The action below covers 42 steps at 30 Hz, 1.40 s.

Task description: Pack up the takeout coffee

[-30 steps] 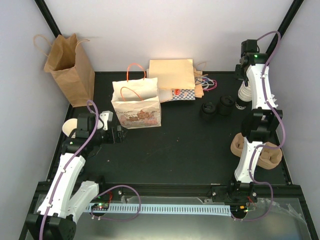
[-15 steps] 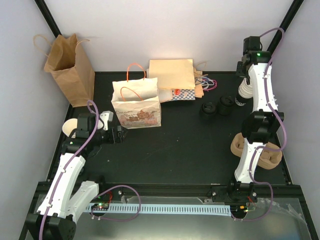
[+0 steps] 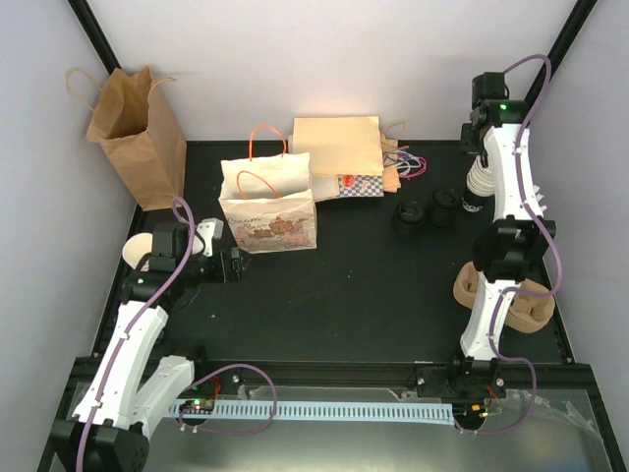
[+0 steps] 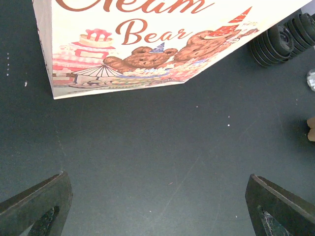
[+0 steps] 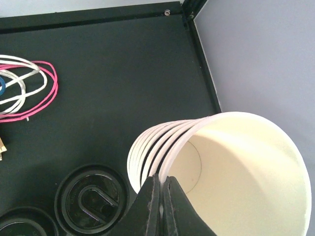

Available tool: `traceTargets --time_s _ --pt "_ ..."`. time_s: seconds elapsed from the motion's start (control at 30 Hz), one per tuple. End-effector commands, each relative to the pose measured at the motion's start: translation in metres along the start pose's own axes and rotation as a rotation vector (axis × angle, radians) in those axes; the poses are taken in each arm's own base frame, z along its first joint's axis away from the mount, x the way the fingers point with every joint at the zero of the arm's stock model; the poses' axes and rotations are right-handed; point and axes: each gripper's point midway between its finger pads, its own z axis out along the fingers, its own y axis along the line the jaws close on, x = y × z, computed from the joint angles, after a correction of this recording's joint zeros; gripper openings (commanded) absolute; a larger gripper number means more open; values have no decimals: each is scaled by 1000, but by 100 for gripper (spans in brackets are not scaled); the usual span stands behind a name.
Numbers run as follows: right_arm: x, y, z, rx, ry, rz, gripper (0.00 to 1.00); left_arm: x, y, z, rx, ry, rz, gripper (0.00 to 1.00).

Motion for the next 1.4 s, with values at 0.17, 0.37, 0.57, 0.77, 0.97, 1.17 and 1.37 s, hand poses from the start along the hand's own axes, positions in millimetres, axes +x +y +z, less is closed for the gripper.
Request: traceTargets --time_s 0.17,0.37,0.57,0.77,0.97,1.17,1.37 --pt "-11 -10 -23 41 -56 -1 2 -2 -7 0 22 0 27 99" --pt "-7 -10 -20 48 -39 -1 1 -2 -7 0 22 4 26 99" --pt "-7 -1 -26 -11 -44 17 1 -2 -7 0 24 3 29 99" --pt "-8 -27 -36 124 -45 2 1 -2 -8 0 23 2 31 99" --pt "-21 -40 -74 117 -139 33 1 -1 -8 0 25 6 31 99" --pt "-29 -51 -117 100 -230 63 1 -1 -9 0 26 8 35 99" --pt "-33 -64 -163 75 -331 102 1 0 -10 0 25 8 39 99"
